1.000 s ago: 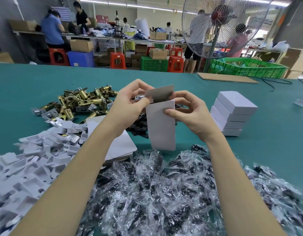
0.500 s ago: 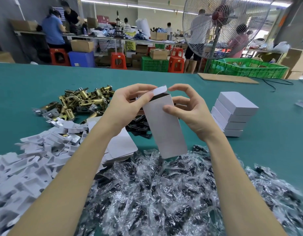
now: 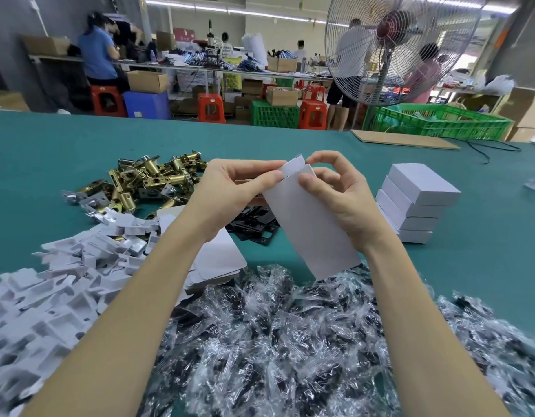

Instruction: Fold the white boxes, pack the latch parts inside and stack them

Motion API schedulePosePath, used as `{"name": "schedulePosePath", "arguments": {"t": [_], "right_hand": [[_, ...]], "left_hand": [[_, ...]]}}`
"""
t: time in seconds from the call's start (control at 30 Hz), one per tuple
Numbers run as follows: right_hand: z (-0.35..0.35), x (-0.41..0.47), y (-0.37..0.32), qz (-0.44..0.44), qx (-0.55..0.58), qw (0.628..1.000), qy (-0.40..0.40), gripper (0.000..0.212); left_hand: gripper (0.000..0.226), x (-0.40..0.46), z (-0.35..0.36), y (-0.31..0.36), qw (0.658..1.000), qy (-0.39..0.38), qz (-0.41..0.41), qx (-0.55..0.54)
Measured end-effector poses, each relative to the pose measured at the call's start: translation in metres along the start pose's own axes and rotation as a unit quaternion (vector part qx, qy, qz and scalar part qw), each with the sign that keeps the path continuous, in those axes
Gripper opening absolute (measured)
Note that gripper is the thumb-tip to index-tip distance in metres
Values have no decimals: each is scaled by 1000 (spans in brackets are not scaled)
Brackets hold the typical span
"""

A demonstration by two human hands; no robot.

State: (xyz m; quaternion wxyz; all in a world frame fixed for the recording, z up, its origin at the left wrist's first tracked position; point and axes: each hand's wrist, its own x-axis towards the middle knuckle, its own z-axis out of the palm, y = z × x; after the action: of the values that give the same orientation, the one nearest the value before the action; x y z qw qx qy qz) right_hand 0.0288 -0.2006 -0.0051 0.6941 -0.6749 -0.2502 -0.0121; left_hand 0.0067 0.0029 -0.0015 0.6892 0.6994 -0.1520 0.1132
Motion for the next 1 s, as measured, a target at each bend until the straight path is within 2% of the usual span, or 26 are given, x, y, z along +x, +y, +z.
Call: {"name": "schedulePosePath", "arguments": {"t": [0.17,0.4,0.67,1.0], "right_hand": [[1,2,2,9,3,1000,-2,12],[0,1,1,18,26,999,-28,28],[-1,1,5,65,58,995,-47,20],[0,2,8,91,70,993,-23,17]], "left_hand": [[19,-1,5,-2,1000,7,6,19],[18,-2,4,-4,1000,-4,-12,-10],[21,-1,1,-11,1000,-20,-18,1],[18,-1,8,-11,999,-22,-5,36]]}}
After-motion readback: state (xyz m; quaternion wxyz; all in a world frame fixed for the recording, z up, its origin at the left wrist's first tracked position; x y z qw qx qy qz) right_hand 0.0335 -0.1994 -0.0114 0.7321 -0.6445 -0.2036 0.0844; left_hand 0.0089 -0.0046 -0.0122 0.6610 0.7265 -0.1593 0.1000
